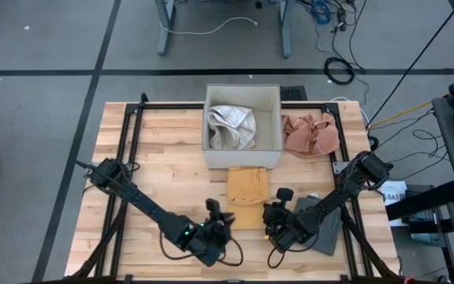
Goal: Fold towel
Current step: Fold the yellow towel
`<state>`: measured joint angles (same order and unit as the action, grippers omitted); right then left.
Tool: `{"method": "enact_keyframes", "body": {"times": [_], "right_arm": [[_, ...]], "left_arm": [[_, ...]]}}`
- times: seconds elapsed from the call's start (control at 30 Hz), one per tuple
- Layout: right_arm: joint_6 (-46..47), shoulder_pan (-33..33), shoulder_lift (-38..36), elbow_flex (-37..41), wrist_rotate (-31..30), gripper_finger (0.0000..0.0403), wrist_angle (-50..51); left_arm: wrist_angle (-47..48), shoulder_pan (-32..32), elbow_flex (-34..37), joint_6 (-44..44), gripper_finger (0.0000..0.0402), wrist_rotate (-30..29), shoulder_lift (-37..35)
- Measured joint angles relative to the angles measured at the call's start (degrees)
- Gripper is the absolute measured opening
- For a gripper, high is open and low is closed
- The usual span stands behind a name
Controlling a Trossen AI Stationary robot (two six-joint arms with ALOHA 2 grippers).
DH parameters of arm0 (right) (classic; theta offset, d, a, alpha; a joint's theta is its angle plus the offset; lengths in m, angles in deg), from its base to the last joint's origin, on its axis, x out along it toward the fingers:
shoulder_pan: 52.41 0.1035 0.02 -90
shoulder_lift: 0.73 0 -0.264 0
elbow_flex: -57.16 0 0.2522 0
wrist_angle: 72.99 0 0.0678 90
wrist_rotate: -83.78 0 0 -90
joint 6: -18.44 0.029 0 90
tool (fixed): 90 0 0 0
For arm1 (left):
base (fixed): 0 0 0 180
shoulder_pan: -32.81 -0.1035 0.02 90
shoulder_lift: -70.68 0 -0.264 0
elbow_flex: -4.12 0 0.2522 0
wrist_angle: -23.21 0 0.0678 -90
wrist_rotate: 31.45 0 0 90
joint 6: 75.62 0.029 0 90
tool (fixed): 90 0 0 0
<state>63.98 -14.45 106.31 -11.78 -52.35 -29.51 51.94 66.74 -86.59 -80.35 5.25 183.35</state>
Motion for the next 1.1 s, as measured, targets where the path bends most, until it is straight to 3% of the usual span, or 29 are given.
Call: {"method": "enact_keyframes", "body": {"times": [0.1, 0.23, 0.43, 0.67, 0.87, 1.1], "right_arm": [[0.0, 0.0, 0.0, 0.0, 0.0, 0.0, -0.2], [0.1, 0.0, 0.0, 0.0, 0.0, 0.0, -0.9], [0.0, 0.4, 0.0, 0.0, 0.0, 0.0, -1.4], [-0.6, 0.4, 0.0, 0.0, 0.0, 0.0, -2.0], [-1.3, 0.4, 0.0, 0.0, 0.0, 0.0, -2.4], [-5.2, 1.0, -2.8, -0.5, -0.2, 0.0, -2.7]], "left_arm": [[-1.9, -1.9, 0.1, 1.6, 0.0093, 7.7, 0.4], [-2.3, -5.1, 0.2, 0.2, 0.0093, 10.4, 0.5], [-4.4, -11.9, 2.0, 0.5, 0.0093, 26.4, 0.6], [-6.1, -17.5, 6.6, 1.9, 0.0093, 35.0, 0.6], [-8.2, -20.7, 10.0, 0.5, 0.0093, 38.2, 1.0], [-9.8, -19.8, 10.3, 2.2, 0.0092, 37.9, 0.7]]}}
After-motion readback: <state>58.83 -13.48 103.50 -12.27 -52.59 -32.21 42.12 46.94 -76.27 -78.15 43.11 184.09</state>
